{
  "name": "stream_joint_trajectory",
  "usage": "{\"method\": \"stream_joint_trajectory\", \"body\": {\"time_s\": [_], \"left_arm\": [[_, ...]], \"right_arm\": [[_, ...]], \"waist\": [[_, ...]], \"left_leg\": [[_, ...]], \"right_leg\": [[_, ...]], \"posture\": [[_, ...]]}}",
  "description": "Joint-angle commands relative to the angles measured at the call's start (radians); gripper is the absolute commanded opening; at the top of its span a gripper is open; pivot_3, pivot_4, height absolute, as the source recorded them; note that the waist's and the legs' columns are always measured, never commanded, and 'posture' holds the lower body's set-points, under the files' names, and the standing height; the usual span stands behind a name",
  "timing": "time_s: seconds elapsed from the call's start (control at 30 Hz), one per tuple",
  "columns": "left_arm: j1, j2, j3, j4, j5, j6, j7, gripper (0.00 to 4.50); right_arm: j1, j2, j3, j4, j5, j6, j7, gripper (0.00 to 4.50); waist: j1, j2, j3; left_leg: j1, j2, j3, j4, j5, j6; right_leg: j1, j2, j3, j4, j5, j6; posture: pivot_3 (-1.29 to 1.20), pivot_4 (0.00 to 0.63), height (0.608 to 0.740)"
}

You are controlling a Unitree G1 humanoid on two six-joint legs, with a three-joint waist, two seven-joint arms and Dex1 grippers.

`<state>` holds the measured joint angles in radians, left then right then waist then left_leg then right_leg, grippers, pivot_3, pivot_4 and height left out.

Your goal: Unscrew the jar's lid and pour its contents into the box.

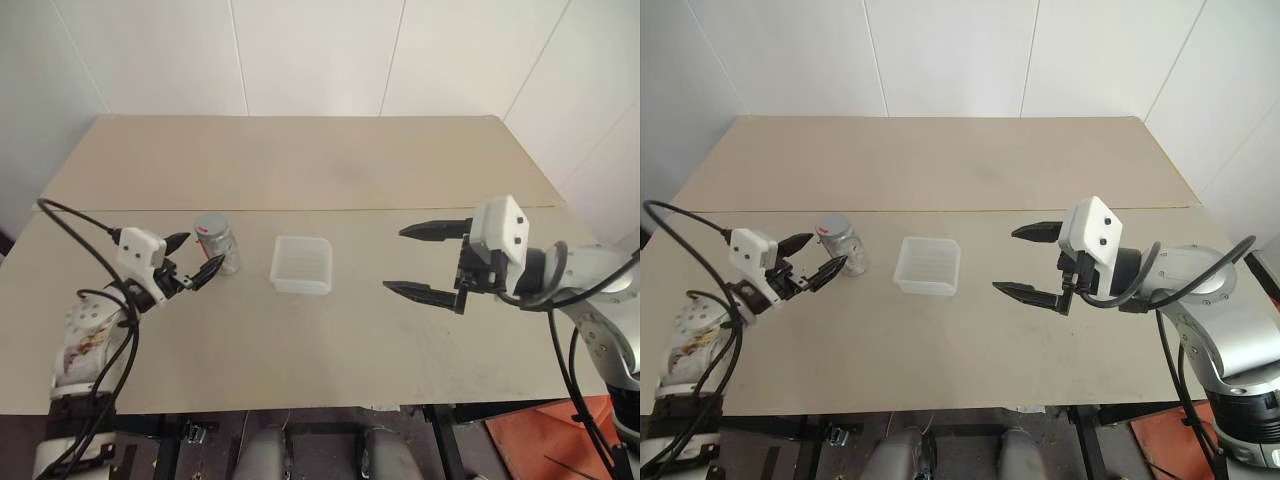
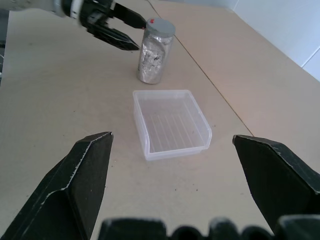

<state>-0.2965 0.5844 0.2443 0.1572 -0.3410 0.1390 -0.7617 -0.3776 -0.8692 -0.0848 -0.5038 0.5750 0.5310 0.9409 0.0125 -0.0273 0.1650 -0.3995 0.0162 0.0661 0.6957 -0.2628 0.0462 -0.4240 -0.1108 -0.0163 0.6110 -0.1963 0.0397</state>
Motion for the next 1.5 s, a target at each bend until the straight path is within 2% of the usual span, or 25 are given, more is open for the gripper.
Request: {"method": "stream_joint_trajectory", "body": {"time_s": [0.03, 0.27, 0.4, 0.57, 0.7, 0.93, 1.03, 1.23, 1.5], "left_arm": [[-0.083, 0.001, -0.021, 0.094, 0.018, -0.061, -0.03, 4.48], [-0.202, -0.025, -0.06, 0.266, 0.045, -0.129, -0.054, 4.48], [-0.217, -0.05, -0.066, 0.304, 0.048, -0.16, -0.053, 3.57], [-0.233, -0.073, -0.059, 0.33, 0.049, -0.195, -0.036, 1.95], [-0.252, -0.069, -0.063, 0.287, 0.026, -0.164, -0.065, 1.95], [-0.273, 0.101, -0.104, 0.0, -0.15, 0.097, -0.389, 1.95], [-0.312, 0.135, -0.156, -0.061, -0.205, 0.185, -0.504, 1.95], [-0.411, 0.078, -0.233, -0.056, -0.212, 0.215, -0.578, 1.95], [-0.478, 0.01, -0.259, -0.003, -0.193, 0.189, -0.621, 1.95]], "right_arm": [[0.009, -0.005, -0.052, -0.05, 0.024, 0.001, -0.015, 4.5], [0.044, -0.012, -0.084, -0.09, 0.045, 0.013, -0.04, 4.5], [0.056, -0.017, -0.101, -0.104, 0.059, 0.022, -0.051, 4.5], [0.028, -0.002, -0.088, -0.095, 0.062, 0.024, -0.059, 4.5], [-0.035, 0.036, -0.028, -0.063, 0.046, 0.014, -0.07, 4.5], [-0.253, 0.232, 0.139, 0.025, 0.049, 0.051, -0.101, 4.5], [-0.353, 0.328, 0.188, 0.074, 0.063, 0.085, -0.121, 4.5], [-0.483, 0.457, 0.23, 0.156, 0.049, 0.166, -0.184, 4.5], [-0.514, 0.5, 0.272, 0.188, 0.003, 0.214, -0.222, 4.5]], "waist": [[0.0, 0.0, 0.0], [-0.004, 0.0, 0.0], [-0.002, 0.0, 0.0], [-0.001, 0.0, 0.0], [-0.002, 0.0, 0.0], [-0.022, -0.001, 0.0], [-0.023, 0.0, 0.0], [-0.016, 0.0, 0.0], [-0.025, 0.0, 0.0]], "left_leg": [[0.0, 0.0, 0.0, 0.0, 0.0, 0.0], [0.0, 0.0, 0.0, 0.0, 0.0, 0.0], [0.0, 0.0, 0.0, 0.0, 0.0, 0.0], [0.0, 0.0, 0.0, 0.0, 0.0, 0.0], [0.0, 0.0, 0.0, 0.001, 0.0, 0.0], [-0.003, 0.0, -0.001, 0.0, 0.0, 0.0], [-0.003, 0.0, -0.001, 0.0, 0.0, 0.0], [-0.004, -0.001, -0.002, 0.001, 0.0, 0.0], [-0.007, -0.001, -0.002, 0.001, 0.0, 0.0]], "right_leg": [[0.0, 0.0, 0.0, 0.0, 0.0, 0.0], [0.0, 0.0, 0.0, 0.0, 0.001, 0.001], [0.0, 0.0, 0.0, 0.0, 0.001, 0.001], [0.0, 0.0, 0.0, 0.0, 0.001, 0.001], [0.0, 0.0, 0.0, 0.0, 0.001, 0.001], [-0.003, 0.001, 0.0, 0.001, 0.001, 0.001], [-0.002, 0.001, 0.0, 0.001, 0.001, 0.001], [-0.002, 0.001, -0.002, 0.004, 0.001, 0.002], [-0.003, 0.001, -0.003, 0.003, 0.001, 0.002]], "posture": [[0.0, 0.15, 0.74], [0.0, 0.15, 0.74], [0.0, 0.15, 0.74], [0.0, 0.15, 0.74], [0.0, 0.15, 0.74], [0.0, 0.15, 0.74], [0.0, 0.15, 0.74], [0.0, 0.15, 0.74], [0.0, 0.15, 0.74]]}}
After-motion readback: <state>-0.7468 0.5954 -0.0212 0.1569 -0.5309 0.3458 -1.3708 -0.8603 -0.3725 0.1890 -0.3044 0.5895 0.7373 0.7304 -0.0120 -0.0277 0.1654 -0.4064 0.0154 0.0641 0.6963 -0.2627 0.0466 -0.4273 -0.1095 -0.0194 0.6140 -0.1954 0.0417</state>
